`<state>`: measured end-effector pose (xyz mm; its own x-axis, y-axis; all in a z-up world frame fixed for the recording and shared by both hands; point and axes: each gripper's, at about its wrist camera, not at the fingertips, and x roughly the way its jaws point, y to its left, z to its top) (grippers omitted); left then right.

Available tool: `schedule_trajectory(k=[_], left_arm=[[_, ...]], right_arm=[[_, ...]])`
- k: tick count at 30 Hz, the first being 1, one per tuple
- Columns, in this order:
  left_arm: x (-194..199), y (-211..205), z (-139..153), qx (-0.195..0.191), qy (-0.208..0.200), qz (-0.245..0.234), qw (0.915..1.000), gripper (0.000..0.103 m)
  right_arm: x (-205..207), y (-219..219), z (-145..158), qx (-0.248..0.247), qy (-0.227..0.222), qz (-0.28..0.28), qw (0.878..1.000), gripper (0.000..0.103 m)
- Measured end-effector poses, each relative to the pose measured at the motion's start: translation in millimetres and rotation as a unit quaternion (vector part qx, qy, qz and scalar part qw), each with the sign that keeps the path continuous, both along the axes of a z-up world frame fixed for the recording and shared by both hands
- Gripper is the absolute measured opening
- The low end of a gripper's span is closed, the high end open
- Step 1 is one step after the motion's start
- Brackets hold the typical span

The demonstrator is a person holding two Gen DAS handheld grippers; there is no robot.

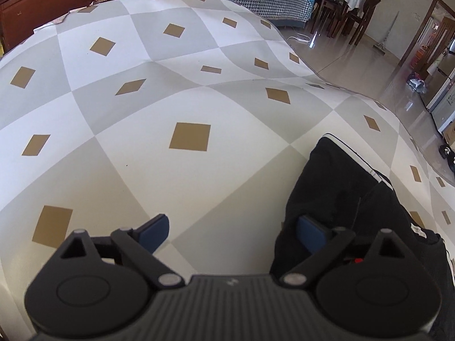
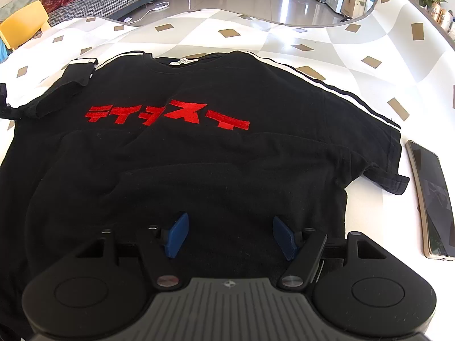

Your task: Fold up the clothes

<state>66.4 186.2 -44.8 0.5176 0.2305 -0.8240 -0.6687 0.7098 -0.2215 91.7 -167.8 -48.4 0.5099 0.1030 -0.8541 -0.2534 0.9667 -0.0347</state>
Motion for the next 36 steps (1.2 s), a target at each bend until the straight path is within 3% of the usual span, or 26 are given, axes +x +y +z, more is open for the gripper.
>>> schedule_trajectory(k=[6,10,13,19,22,28,36], left_arm=[[-11,29,-16,-0.13,-0.023,0.053,0.9899,0.096],[-19,42,-15,-0.133,-0.032,0.093,0.9862,0.097],[-16,38,-10,-0.107,-0.034,0.076,0.9908,0.097],[3,-2,12,-0.008,-0.051,-0.029,0.9982,0.097],[13,-27,18,0.043,-0.058,-0.084,0.9939,0.097],[34,-73,12,0.125,-0.059,-0.166,0.9764,0.097],[62,-94,1,0.16,-0.056,-0.19,0.967,0.097]], right_arm=[[-1,0,0,0.0,0.0,0.0,1.0,0.066],[0,1,0,-0.001,0.0,-0.001,1.0,0.066],[1,2,0,-0.002,0.0,-0.002,1.0,0.066],[1,2,-1,-0.003,-0.001,-0.001,1.0,0.066],[1,2,-1,-0.002,-0.001,0.0,1.0,0.066],[1,1,-1,-0.002,-0.002,0.002,1.0,0.066],[2,1,-1,-0.001,-0.002,0.004,1.0,0.066]])
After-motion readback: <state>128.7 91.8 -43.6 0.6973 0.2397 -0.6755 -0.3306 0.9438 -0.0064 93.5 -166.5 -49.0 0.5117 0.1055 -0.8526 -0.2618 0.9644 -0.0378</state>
